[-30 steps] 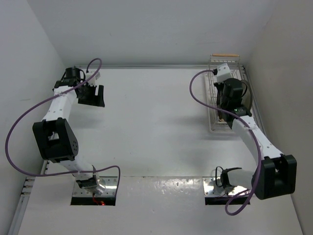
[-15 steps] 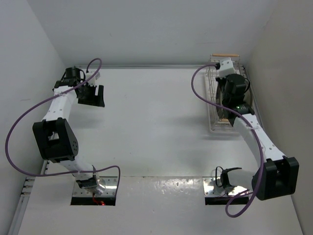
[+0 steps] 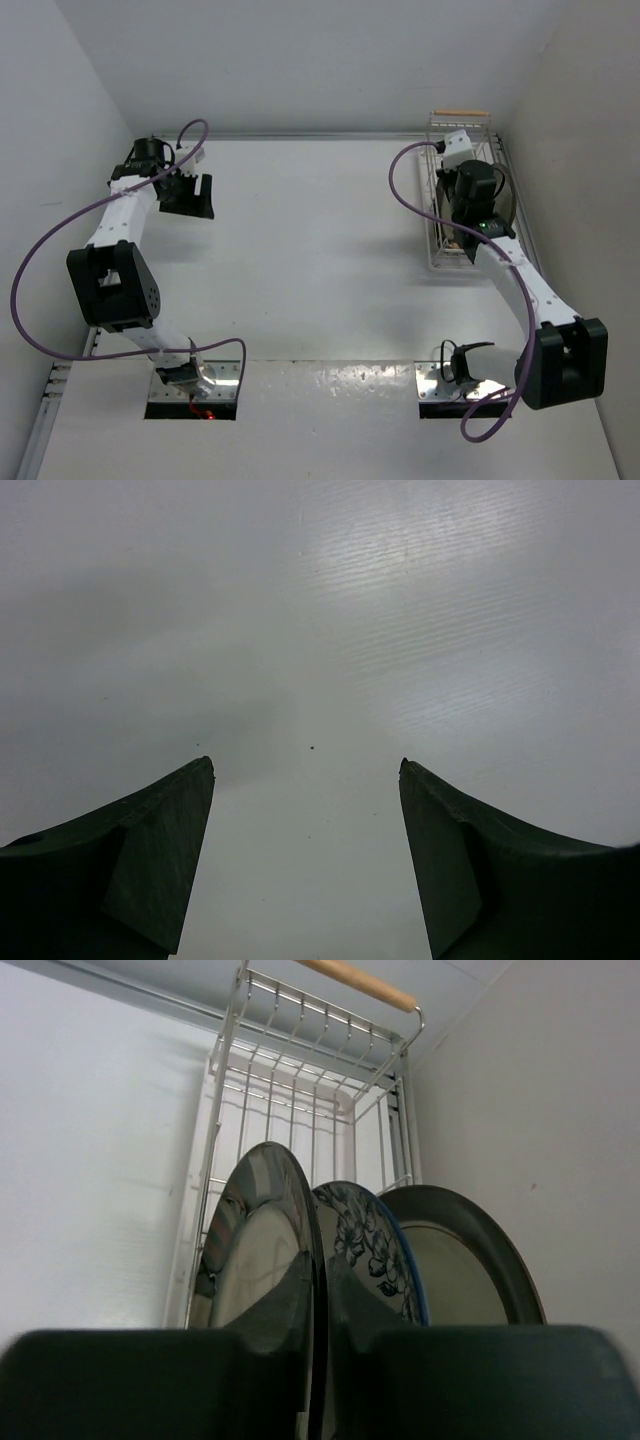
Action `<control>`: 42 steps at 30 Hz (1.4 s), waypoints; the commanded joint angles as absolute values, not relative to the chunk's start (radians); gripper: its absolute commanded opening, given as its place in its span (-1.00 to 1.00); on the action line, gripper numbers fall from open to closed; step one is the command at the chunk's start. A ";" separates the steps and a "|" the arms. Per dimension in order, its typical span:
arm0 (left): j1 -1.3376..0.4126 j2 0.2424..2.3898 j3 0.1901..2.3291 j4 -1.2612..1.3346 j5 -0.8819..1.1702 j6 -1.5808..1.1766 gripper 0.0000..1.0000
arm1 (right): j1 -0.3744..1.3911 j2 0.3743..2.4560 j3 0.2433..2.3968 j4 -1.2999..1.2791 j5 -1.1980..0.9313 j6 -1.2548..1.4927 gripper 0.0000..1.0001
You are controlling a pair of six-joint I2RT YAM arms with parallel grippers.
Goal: Load the plates into the dish rack
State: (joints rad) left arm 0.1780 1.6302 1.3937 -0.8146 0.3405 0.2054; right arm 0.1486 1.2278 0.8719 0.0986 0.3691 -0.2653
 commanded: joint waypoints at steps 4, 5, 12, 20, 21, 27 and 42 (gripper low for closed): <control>0.173 1.618 1.402 -0.811 0.345 0.215 0.58 | 0.158 1.204 0.902 0.141 0.331 -0.264 -0.44; 0.173 1.618 1.402 -0.811 0.345 0.215 0.58 | 0.156 1.204 0.910 0.138 0.330 -0.267 -0.33; 0.173 1.609 1.402 -0.811 0.345 0.224 0.58 | 0.156 1.187 0.992 0.115 0.337 -0.311 0.41; 0.173 1.600 1.402 -0.811 0.345 0.224 0.58 | 0.158 1.109 1.063 0.089 0.322 -0.290 0.55; 0.173 1.600 1.402 -0.811 0.345 0.224 0.58 | 0.153 1.097 1.071 0.066 0.318 -0.241 0.59; 0.173 1.582 1.393 -0.811 0.325 0.224 0.58 | 0.138 0.927 1.062 -0.139 0.180 -0.100 1.00; 0.164 1.503 1.327 -0.793 0.281 0.224 0.58 | 0.130 0.330 0.508 -0.558 0.277 0.526 1.00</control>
